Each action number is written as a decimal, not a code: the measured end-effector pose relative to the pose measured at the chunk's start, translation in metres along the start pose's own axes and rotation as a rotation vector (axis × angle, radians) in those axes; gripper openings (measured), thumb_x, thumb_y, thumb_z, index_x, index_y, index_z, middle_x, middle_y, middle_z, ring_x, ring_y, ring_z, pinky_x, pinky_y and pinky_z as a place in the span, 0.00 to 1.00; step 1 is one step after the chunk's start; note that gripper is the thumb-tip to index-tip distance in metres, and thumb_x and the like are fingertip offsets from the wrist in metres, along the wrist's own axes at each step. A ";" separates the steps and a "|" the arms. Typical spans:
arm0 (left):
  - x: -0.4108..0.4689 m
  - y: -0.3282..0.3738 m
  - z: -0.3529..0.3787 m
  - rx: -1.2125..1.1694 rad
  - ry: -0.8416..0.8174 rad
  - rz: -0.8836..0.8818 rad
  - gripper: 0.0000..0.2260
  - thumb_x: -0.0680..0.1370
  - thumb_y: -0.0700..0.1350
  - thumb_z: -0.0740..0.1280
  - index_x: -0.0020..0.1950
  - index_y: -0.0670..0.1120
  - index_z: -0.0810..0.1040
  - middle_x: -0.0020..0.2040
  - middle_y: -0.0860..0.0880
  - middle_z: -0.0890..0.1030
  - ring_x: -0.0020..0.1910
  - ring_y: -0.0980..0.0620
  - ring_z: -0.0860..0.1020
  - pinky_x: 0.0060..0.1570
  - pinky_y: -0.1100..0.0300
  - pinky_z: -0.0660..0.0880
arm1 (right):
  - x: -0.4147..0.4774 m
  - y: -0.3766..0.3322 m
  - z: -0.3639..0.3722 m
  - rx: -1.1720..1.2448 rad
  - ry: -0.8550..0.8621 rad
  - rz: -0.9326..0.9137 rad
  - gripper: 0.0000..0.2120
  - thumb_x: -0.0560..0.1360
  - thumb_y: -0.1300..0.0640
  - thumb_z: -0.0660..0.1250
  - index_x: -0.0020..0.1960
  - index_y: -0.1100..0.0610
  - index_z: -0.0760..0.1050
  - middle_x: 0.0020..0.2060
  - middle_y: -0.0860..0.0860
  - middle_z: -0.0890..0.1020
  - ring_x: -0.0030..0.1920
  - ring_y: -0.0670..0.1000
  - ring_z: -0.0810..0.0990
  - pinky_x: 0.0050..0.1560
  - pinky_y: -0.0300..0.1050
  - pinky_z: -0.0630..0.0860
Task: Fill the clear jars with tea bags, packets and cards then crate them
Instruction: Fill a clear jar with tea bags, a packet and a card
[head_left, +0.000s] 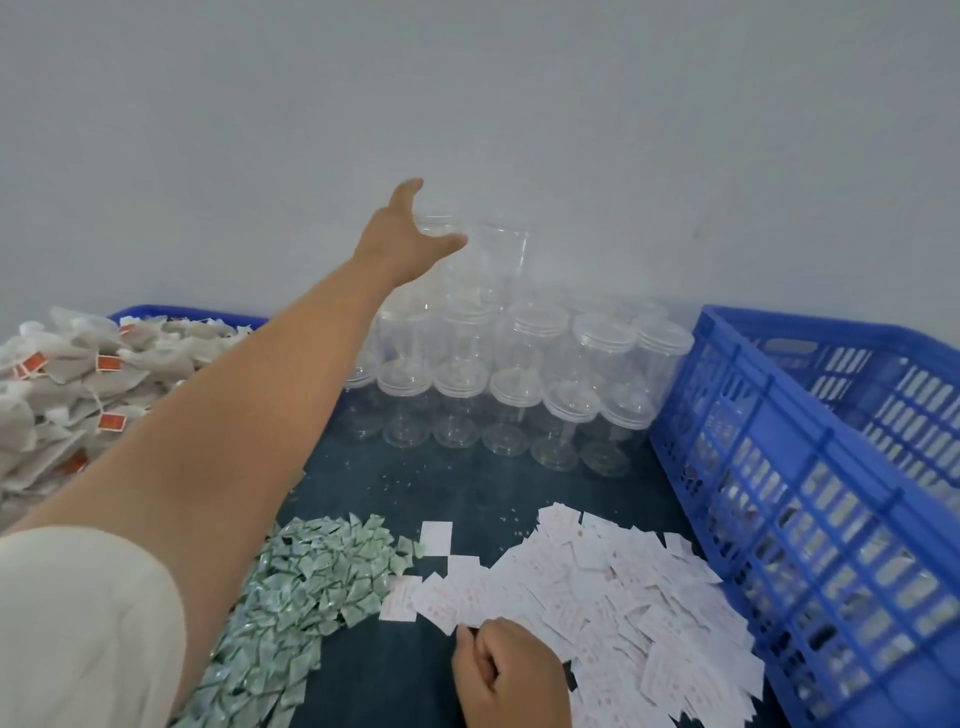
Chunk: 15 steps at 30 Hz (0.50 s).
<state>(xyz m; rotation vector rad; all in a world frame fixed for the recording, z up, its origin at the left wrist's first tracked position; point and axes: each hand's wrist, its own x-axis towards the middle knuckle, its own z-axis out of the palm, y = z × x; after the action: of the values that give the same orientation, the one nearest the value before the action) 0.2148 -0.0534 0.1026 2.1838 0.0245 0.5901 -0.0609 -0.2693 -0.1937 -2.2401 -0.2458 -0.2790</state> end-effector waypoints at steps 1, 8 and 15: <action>0.002 -0.002 0.004 0.017 0.001 0.014 0.43 0.73 0.62 0.77 0.82 0.55 0.60 0.73 0.44 0.73 0.71 0.44 0.74 0.60 0.58 0.70 | 0.001 0.001 -0.001 0.006 0.002 0.000 0.23 0.77 0.49 0.68 0.29 0.47 0.59 0.27 0.47 0.68 0.30 0.47 0.67 0.34 0.39 0.62; -0.060 0.021 -0.030 -0.046 0.246 0.237 0.48 0.67 0.65 0.78 0.82 0.57 0.58 0.75 0.54 0.70 0.68 0.61 0.72 0.61 0.66 0.68 | 0.001 0.001 0.001 0.003 0.081 -0.008 0.32 0.77 0.57 0.74 0.30 0.46 0.52 0.26 0.46 0.65 0.29 0.45 0.65 0.32 0.39 0.60; -0.251 -0.008 -0.046 0.125 -0.144 0.080 0.55 0.57 0.80 0.75 0.79 0.69 0.55 0.66 0.67 0.68 0.60 0.66 0.72 0.60 0.58 0.70 | -0.006 -0.015 -0.014 0.129 0.110 -0.024 0.27 0.64 0.34 0.77 0.58 0.40 0.74 0.55 0.35 0.78 0.53 0.43 0.80 0.48 0.33 0.76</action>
<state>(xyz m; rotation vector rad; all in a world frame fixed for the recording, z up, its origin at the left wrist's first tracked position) -0.0265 -0.0690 0.0190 2.3529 -0.1053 0.4859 -0.0725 -0.2713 -0.1762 -2.0885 -0.2260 -0.3874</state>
